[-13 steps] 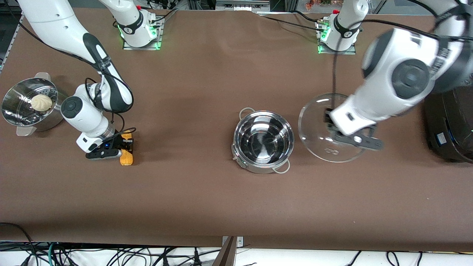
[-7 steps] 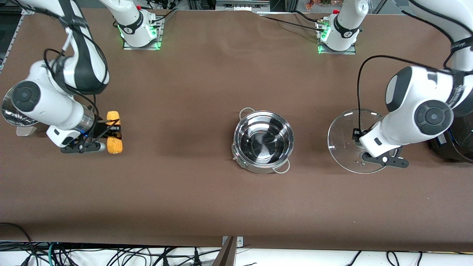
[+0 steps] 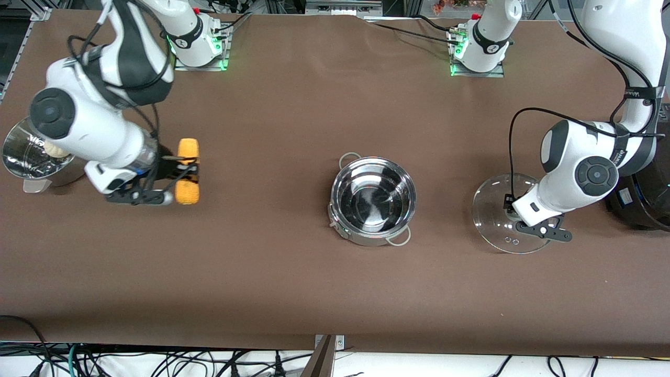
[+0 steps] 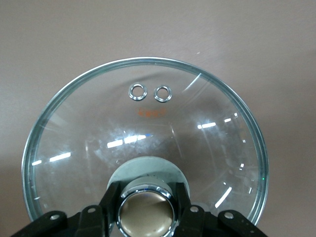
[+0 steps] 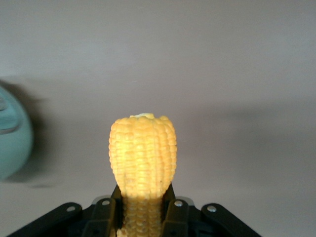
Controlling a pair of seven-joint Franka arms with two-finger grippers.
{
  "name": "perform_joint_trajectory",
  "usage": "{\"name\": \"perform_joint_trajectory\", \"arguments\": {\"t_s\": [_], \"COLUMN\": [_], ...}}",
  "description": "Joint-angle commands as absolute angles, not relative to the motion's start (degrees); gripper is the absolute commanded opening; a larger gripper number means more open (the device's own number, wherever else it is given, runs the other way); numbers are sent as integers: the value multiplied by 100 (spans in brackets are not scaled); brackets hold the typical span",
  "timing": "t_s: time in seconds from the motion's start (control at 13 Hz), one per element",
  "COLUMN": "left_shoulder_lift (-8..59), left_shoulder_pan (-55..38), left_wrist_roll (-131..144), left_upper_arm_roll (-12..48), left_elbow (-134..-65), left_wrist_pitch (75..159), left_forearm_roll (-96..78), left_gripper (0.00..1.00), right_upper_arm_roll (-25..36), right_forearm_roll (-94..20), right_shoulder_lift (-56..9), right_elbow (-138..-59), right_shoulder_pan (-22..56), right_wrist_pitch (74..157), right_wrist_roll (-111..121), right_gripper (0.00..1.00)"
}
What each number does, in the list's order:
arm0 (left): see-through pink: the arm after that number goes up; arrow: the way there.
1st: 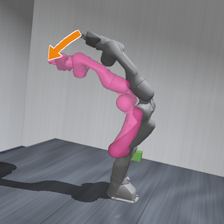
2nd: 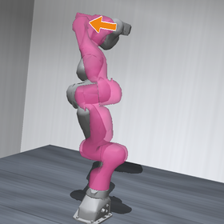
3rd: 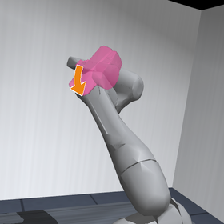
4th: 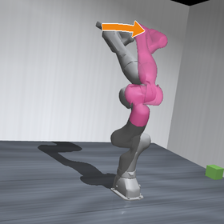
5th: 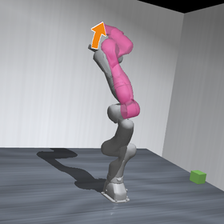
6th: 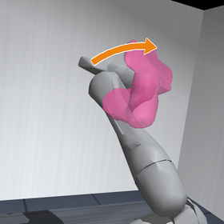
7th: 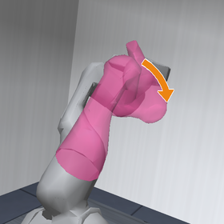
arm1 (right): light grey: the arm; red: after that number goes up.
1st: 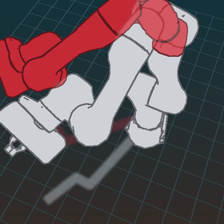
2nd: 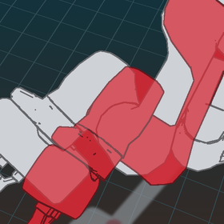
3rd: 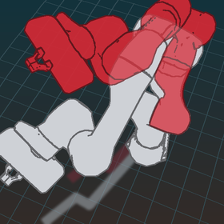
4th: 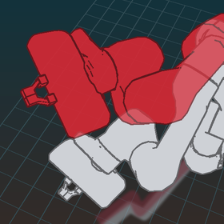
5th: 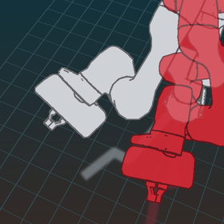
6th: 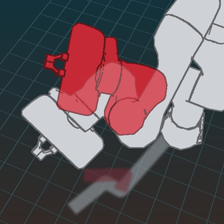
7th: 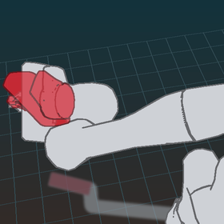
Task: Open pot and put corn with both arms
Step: 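Set the lid down with the left gripper while the right gripper carries corn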
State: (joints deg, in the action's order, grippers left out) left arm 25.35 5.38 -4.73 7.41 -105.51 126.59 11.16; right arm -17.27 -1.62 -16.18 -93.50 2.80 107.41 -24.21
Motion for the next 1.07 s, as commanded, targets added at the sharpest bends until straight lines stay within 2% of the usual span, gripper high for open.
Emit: {"name": "perform_joint_trajectory", "arguments": {"t_s": [0.0,0.31,0.54,0.61,0.69,0.77,1.0], "left_shoulder_lift": [2355,2540,2750,2768,2769,2769,2725], "left_shoulder_pan": [650,809,809,817,817,817,800], "left_wrist_roll": [-554,-562,-554,-554,-554,-562,-554], "left_upper_arm_roll": [817,844,835,844,844,844,852], "left_elbow": [-11178,-11461,-11479,-11479,-11479,-11470,-11426], "left_wrist_pitch": [13305,13763,13764,13764,13764,13764,13737], "left_forearm_roll": [1257,1178,1178,1178,1099,1020,1020], "left_gripper": [9,10,10,16,41,99,100], "right_upper_arm_roll": [-1846,-1837,-1802,-1793,-1793,-1793,-1688], "right_forearm_roll": [175,421,536,658,816,904,1212], "right_shoulder_lift": [-1853,-2722,-3303,-3453,-3611,-3769,-4226], "right_elbow": [-8957,-7808,-7112,-6980,-6857,-6708,-6189], "right_shoulder_pan": [946,1879,2476,2626,2758,2899,3365], "right_wrist_pitch": [10696,10714,10845,10968,11073,11126,11162], "right_wrist_roll": [-3687,-5121,-5807,-5984,-6107,-6274,-6723], "right_gripper": [22,21,21,21,21,20,15]}}
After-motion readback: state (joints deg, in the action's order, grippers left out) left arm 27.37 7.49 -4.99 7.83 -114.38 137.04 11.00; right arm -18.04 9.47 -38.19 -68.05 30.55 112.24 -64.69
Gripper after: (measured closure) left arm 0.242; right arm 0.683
